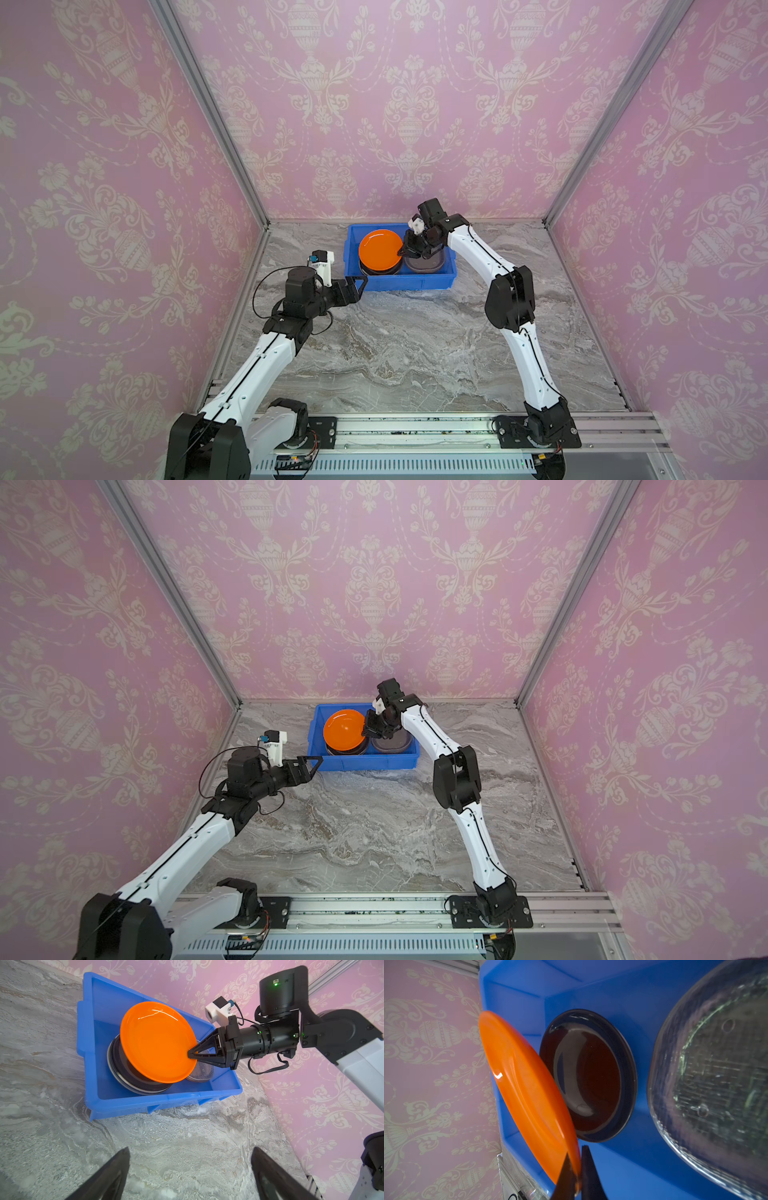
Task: Place the plates into the plastic bin on the countertop
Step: Place the plate in the plastic bin.
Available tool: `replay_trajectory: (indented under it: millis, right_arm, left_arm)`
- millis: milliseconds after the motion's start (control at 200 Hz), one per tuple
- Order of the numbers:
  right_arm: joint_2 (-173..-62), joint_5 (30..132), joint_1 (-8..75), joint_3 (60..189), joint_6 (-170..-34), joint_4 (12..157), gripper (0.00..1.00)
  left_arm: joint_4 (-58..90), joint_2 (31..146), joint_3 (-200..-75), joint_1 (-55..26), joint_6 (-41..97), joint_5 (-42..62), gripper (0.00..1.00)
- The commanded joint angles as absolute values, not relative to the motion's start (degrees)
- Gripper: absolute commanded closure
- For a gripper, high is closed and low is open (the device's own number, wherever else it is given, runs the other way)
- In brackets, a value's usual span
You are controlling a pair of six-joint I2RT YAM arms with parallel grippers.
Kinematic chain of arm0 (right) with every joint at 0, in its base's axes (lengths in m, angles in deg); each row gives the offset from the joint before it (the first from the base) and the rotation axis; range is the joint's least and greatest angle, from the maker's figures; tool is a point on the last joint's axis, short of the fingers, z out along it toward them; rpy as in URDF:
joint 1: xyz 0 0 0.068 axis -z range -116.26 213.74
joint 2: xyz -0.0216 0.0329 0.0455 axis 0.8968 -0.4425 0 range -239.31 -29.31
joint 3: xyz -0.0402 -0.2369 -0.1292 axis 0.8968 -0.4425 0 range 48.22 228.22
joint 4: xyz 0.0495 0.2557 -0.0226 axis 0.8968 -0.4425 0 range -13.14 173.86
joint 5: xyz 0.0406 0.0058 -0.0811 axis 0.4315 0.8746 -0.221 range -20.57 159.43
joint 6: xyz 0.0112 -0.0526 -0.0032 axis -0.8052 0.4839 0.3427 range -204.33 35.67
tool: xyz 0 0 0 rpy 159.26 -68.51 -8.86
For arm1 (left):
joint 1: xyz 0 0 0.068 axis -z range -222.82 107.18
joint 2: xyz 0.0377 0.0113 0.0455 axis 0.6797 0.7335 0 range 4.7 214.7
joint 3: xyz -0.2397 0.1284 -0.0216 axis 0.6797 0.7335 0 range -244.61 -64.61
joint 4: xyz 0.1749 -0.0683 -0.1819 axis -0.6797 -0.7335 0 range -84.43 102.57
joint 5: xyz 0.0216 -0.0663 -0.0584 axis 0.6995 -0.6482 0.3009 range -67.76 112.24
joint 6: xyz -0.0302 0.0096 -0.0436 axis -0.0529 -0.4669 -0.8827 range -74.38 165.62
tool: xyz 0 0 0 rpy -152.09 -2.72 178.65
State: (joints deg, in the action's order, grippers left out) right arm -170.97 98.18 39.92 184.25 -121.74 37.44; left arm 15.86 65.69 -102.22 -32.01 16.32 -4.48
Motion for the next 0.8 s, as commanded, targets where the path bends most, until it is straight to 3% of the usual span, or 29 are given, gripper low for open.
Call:
replay_trajectory:
  millis: [0,565,681,741,796]
  right_arm:
    - [-172.4,99.17,40.6,187.68,-124.47,38.28,1.0]
    - [-177.67,99.9,40.98,189.46,-127.62,40.14,1.0]
    - [-177.58,99.58,40.98,189.38,-127.31,39.82,0.95]
    - [-177.5,99.51,40.99,189.37,-127.31,39.65,0.83]
    - [-177.45,99.32,41.05,189.41,-127.1,39.56,0.82]
  left_arm:
    - [18.4,66.68,-100.64,-30.84,17.08,-3.52,0.05]
    - [21.45,71.84,-101.35,-28.92,16.18,-2.01,0.03]
    - [21.4,72.22,-101.46,-28.93,16.26,-1.79,0.03]
    - [21.5,72.37,-101.44,-28.92,16.18,-1.77,0.02]
    - [21.61,72.46,-101.44,-28.94,16.1,-1.82,0.02]
